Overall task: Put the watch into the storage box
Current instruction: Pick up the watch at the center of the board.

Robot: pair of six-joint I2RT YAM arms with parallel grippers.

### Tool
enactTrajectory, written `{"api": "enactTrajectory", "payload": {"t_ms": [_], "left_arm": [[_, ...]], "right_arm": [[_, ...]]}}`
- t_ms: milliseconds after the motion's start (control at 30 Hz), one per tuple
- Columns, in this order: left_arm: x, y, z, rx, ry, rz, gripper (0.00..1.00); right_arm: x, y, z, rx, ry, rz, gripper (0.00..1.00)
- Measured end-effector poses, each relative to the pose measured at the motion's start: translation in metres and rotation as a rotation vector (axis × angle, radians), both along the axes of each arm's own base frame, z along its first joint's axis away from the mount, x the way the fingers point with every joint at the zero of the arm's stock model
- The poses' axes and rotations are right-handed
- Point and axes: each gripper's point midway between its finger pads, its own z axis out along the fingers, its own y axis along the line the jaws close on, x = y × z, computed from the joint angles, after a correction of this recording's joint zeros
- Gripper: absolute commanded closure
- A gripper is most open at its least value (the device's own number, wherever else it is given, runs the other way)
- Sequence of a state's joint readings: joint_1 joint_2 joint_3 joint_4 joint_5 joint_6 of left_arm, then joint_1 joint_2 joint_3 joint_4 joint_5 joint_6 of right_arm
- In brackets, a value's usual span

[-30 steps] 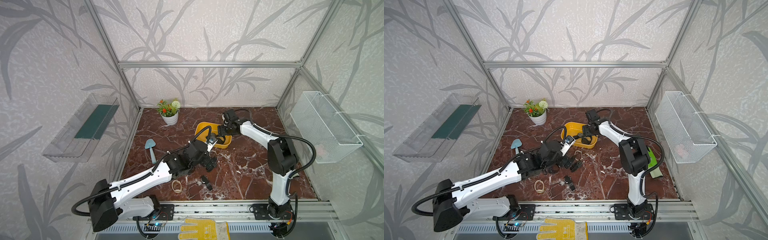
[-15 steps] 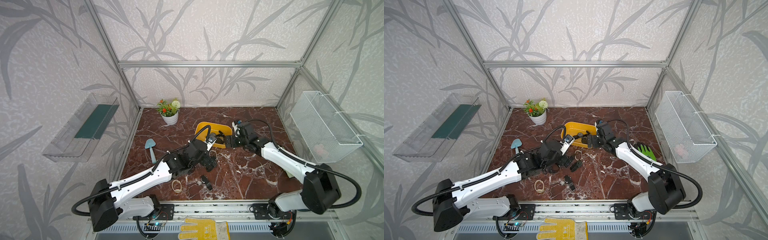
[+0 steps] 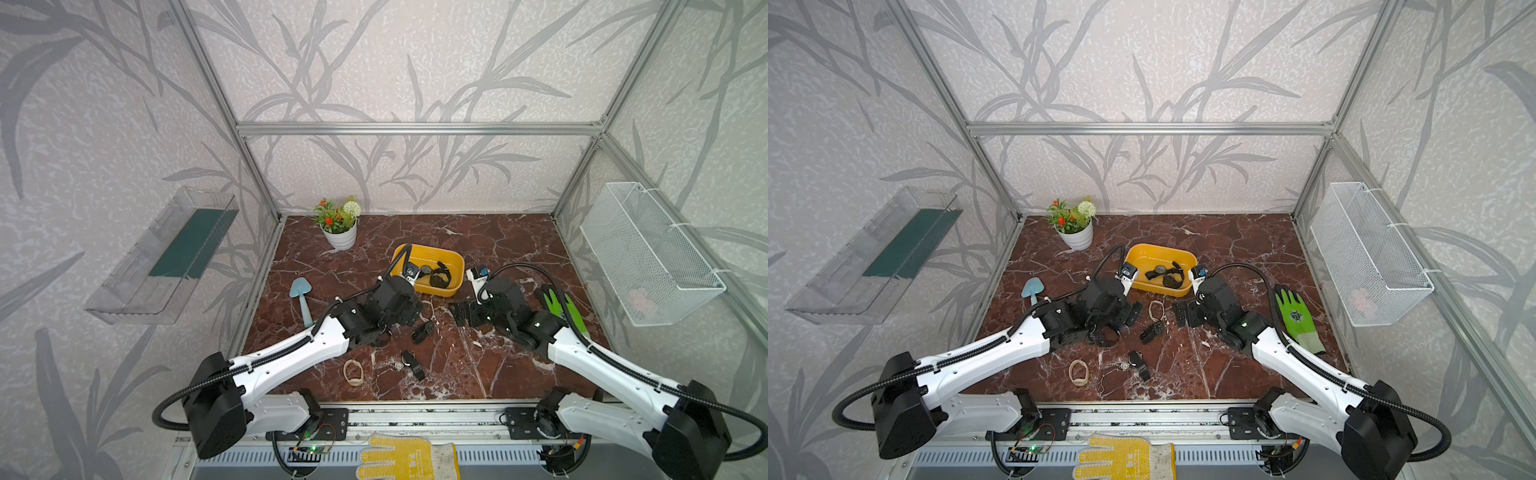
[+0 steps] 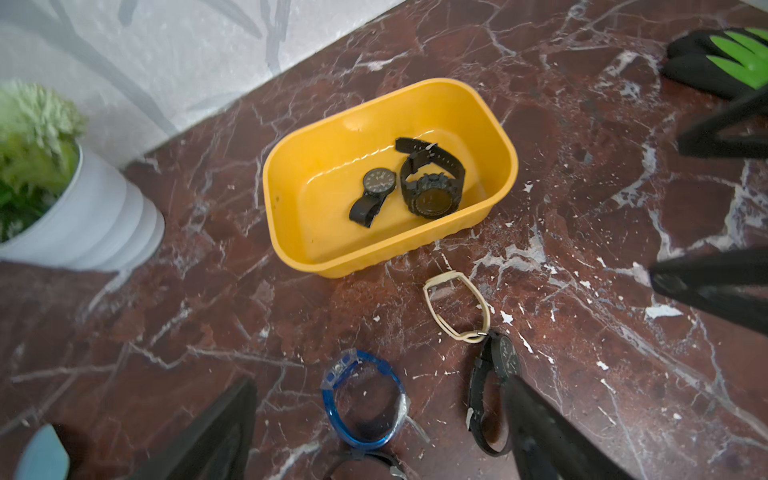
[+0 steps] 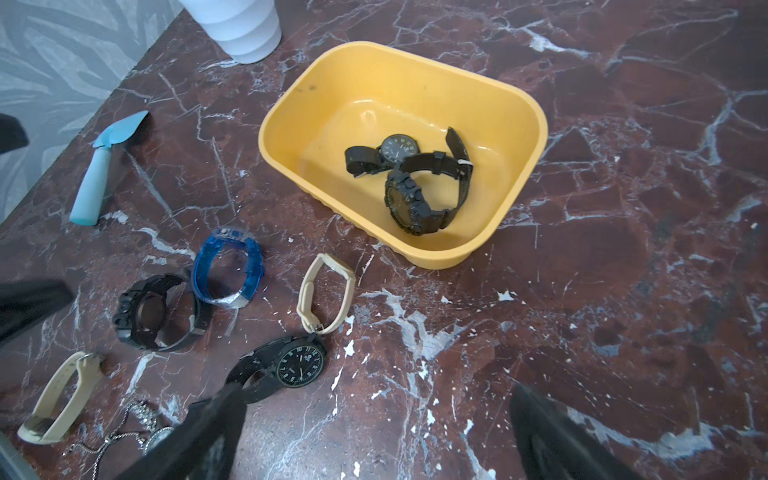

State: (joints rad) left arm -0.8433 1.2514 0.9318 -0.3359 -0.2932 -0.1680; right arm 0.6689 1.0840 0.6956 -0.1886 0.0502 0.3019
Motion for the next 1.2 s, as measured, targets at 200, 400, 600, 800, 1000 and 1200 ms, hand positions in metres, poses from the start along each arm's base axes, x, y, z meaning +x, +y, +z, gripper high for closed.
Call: {"api": "enactTrajectory", "payload": {"t_ms": [200, 400, 600, 800, 1000, 1200], "left_arm": [[0.012, 0.055, -0.023, -0.085, 0.103, 0.216, 0.29], [0.008, 0.07, -0.043, -0.127, 0.209, 0.28, 0.39], [0.004, 0.067, -0.077, -0.15, 0.348, 0.294, 0.47], [-0.008, 0.06, -0.11, -0.146, 0.479, 0.285, 0.51], [-0.011, 0.057, -0.134, -0.125, 0.553, 0.278, 0.56], [-0.007, 0.058, -0.148, -0.113, 0.589, 0.296, 0.58]], "right_arm": [[-0.015, 0.031, 0.007, 0.01, -0.052, 0.114, 0.01], [-0.026, 0.057, -0.001, 0.008, -0.053, 0.175, 0.01], [-0.036, 0.076, -0.013, -0.02, -0.041, 0.221, 0.01], [-0.037, 0.085, -0.009, -0.009, -0.051, 0.224, 0.01], [-0.034, 0.088, -0.006, 0.0, -0.063, 0.217, 0.01], [-0.035, 0.089, -0.006, -0.003, -0.063, 0.223, 0.01]]}}
